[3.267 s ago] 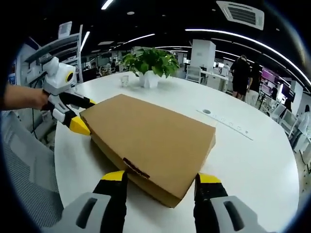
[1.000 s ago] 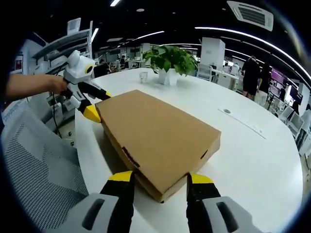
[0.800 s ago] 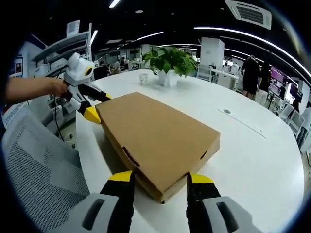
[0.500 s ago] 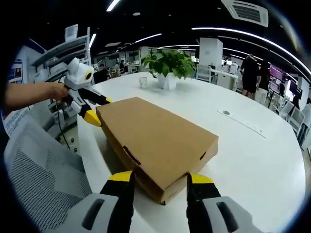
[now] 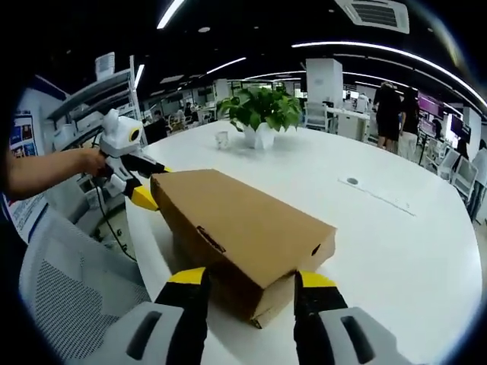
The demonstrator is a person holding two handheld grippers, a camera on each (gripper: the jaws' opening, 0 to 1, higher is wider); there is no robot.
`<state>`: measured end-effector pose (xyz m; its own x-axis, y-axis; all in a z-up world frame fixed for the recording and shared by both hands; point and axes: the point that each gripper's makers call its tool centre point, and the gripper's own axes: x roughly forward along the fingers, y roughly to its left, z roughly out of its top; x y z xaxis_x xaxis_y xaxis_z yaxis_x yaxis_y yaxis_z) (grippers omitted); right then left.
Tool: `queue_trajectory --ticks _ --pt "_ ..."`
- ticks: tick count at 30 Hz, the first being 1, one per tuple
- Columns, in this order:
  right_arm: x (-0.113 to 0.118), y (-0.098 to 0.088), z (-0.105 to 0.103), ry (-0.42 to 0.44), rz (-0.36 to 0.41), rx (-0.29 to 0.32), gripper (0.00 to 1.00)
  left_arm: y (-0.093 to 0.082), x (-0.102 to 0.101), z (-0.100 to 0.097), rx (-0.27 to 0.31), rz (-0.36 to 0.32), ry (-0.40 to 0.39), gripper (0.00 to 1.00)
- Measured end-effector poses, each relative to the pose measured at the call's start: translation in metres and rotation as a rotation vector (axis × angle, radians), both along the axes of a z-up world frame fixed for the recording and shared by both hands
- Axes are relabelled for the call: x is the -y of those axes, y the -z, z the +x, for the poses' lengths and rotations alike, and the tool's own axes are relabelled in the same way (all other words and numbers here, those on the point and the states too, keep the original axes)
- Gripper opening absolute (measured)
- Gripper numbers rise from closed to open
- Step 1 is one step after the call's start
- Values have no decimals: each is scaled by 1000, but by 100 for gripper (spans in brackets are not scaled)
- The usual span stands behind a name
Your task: Operate the shoe box by opening the lid, removing the specified soft item, and placing it in the target area until the item is outside and the box remains undamaged.
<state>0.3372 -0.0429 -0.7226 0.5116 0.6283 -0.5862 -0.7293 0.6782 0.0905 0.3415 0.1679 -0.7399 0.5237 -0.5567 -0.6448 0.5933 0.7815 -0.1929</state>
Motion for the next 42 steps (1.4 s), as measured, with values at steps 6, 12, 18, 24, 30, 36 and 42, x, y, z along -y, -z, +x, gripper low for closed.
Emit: queue_trajectory --ticks 6,12,18,24,30,36,42 --pt "-2 -9 2 -9 3 17 45 -9 3 0 19 -22 5 84" --pt "-2 -21 8 -14 10 42 46 -18 4 2 45 -29 0 85" --pt "-3 -31 15 -16 17 68 47 -29 4 7 75 -36 -5 85" --pt "-3 -37 21 -18 15 94 47 -34 3 12 96 -28 -10 84" --pt "-2 -42 28 -12 14 110 46 -40 -1 19 112 -36 -33 78" --pt "-2 -47 36 -4 12 139 44 -45 -3 27 132 -23 -45 75" --pt "0 -51 45 8 10 161 40 -49 -10 36 154 -4 -74 63"
